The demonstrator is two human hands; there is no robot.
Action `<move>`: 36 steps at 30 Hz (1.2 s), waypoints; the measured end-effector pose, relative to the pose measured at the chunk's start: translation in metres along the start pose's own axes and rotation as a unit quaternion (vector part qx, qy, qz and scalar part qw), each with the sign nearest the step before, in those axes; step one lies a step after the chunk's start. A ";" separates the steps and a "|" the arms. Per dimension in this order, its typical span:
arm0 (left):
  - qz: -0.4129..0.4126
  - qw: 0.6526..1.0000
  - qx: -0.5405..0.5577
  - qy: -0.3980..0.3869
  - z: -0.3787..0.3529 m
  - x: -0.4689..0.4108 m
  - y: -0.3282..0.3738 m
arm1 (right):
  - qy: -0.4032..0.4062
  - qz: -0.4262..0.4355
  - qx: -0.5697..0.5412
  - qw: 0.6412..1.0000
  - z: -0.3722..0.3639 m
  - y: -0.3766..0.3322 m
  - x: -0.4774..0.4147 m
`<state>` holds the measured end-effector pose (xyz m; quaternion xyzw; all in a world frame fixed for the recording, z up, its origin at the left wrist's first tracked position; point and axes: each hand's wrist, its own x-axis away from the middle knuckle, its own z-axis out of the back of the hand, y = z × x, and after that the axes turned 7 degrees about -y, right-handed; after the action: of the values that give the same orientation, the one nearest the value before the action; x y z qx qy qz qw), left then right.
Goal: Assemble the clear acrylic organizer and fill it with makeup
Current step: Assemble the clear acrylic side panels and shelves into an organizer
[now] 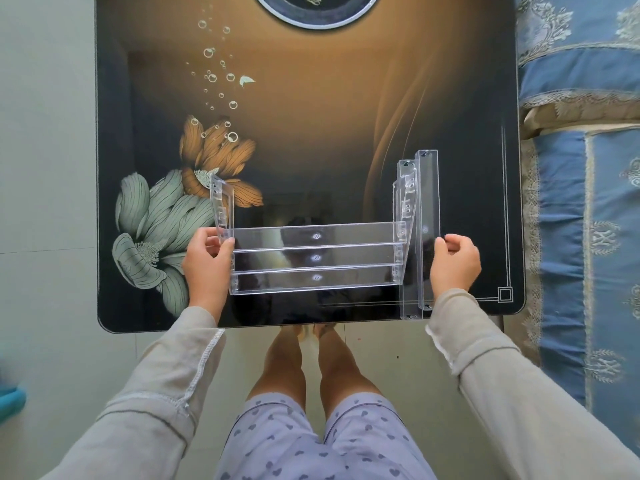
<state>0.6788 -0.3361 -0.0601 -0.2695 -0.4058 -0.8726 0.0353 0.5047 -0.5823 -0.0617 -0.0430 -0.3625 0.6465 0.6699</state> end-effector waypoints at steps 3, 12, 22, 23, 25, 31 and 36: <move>0.005 1.000 0.007 0.000 0.000 0.001 0.001 | -0.033 -0.020 0.038 0.999 -0.004 0.008 -0.008; 0.009 1.000 -0.001 -0.009 0.000 0.000 0.001 | -0.002 -0.025 0.073 0.997 0.004 0.016 -0.022; 0.016 1.000 -0.008 -0.009 0.003 0.000 -0.001 | -0.036 0.059 0.159 0.985 -0.001 0.017 -0.021; 0.016 1.000 -0.009 -0.010 0.004 0.000 -0.001 | -0.034 0.046 0.138 0.989 0.000 0.015 -0.021; 0.013 1.000 -0.002 -0.014 0.005 0.000 0.000 | -0.017 0.038 0.090 0.995 0.005 0.008 -0.019; -0.012 0.999 0.034 -0.020 0.014 0.003 0.004 | 0.005 0.241 0.032 0.970 0.027 -0.039 0.010; 0.002 0.996 0.085 -0.025 0.019 0.001 0.008 | -0.124 0.419 0.147 0.888 0.015 -0.075 0.045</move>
<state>0.6883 -0.3278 -0.0437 -0.2879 -0.4789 -0.8278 0.0497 0.5550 -0.5599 0.0086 -0.0112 -0.2917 0.9129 0.2853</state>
